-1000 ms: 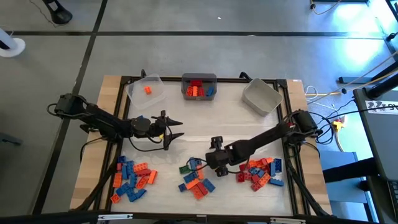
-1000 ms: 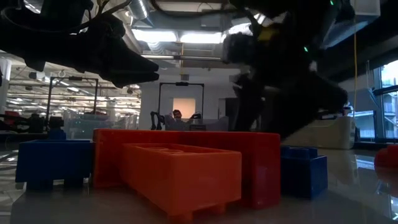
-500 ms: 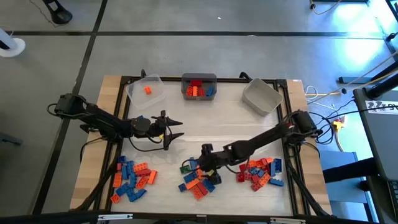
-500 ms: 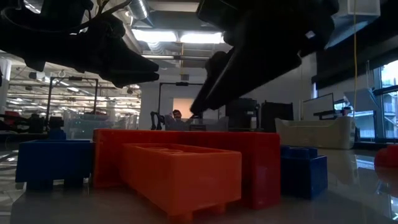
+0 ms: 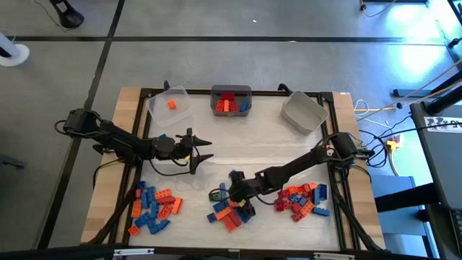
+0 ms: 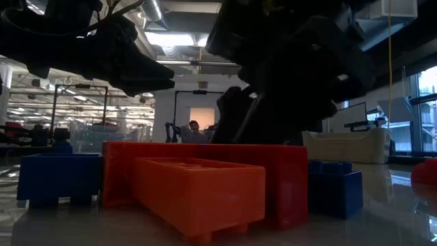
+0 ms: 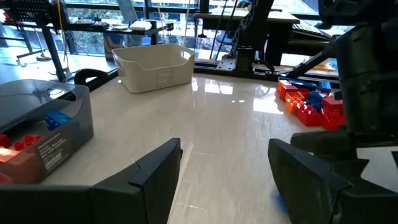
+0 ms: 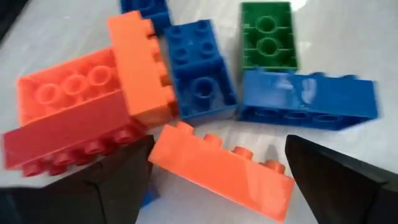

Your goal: Sort blocks by size

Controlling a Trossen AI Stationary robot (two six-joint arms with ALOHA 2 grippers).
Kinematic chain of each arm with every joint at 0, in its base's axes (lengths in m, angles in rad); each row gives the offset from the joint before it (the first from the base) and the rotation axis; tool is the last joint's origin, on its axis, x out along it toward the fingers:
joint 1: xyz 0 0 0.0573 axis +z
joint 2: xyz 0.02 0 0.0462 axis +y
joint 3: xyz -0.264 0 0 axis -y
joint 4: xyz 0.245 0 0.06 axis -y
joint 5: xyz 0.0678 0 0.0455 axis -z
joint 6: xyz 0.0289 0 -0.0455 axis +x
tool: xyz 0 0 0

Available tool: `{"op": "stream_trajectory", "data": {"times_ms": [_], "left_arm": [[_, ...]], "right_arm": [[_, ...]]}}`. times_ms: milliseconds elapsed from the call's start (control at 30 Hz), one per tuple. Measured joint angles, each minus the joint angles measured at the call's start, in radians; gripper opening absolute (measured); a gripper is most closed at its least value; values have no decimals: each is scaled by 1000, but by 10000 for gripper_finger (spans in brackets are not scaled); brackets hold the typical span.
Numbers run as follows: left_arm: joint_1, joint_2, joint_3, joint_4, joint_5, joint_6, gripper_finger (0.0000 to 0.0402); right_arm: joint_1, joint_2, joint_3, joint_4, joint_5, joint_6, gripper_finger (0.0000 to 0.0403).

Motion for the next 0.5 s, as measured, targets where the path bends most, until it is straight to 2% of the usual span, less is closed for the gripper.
{"op": "stream_trajectory", "data": {"times_ms": [200,500], "left_arm": [[0,0,0,0,0,0,229],[0,0,0,2,0,0,229]], "right_arm": [[-1,5,0,-66,52,-2,358],[0,6,-1,-5,70,1,358]]}}
